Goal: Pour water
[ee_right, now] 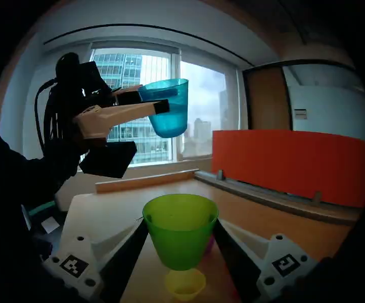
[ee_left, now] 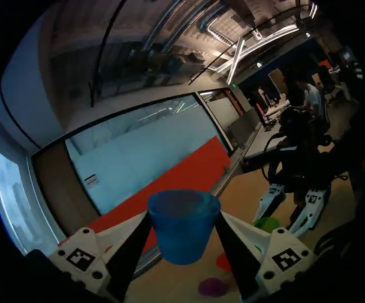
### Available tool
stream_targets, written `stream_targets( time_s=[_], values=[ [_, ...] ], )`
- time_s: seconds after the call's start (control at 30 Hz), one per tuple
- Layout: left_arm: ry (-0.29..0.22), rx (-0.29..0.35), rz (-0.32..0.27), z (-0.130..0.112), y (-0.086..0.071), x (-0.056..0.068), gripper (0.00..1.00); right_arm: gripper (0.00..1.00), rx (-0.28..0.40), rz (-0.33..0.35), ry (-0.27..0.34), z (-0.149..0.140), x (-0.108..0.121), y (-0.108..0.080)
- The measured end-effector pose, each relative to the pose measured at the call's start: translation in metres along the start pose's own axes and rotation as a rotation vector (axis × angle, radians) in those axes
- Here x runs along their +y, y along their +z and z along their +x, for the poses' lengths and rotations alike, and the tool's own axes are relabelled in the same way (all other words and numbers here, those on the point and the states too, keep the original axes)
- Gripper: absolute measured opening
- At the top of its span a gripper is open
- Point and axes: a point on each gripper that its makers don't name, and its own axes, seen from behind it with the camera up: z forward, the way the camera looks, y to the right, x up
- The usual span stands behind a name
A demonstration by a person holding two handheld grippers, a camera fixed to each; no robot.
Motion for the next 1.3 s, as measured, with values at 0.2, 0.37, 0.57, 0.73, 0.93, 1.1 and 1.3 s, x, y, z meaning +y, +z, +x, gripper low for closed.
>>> stream_targets(
  time_s=[0.2,0.37,0.57,0.73,0.93,1.1,1.3],
  values=[
    [0.058,0.002,0.007,0.004,0.002,0.001,0.85,0.90,-0.001,0.009,-0.001,0.000,-0.002,0.002],
    [0.109,0.002,0.014,0.007,0.005,0.002,0.85,0.90,-0.001,0.021,-0.001,0.002,-0.004,0.003],
    [0.155,-0.003,0.026,0.008,0.007,0.001,0.85,0.90,-0.001,0.035,-0.005,0.004,-0.009,0.003],
    [0.190,-0.002,0.031,0.011,0.011,0.001,0.85,0.90,0.000,0.042,-0.008,0.006,-0.011,0.003],
    [0.246,-0.005,0.040,0.013,0.015,0.001,0.85,0.89,0.001,0.047,-0.011,0.006,-0.013,0.003],
    [0.292,-0.007,0.047,0.014,0.017,0.000,0.85,0.89,0.003,0.049,-0.012,0.006,-0.013,0.003],
    [0.331,-0.007,0.047,0.016,0.019,0.002,0.85,0.89,0.005,0.052,-0.011,0.005,-0.012,0.003]
  ],
)
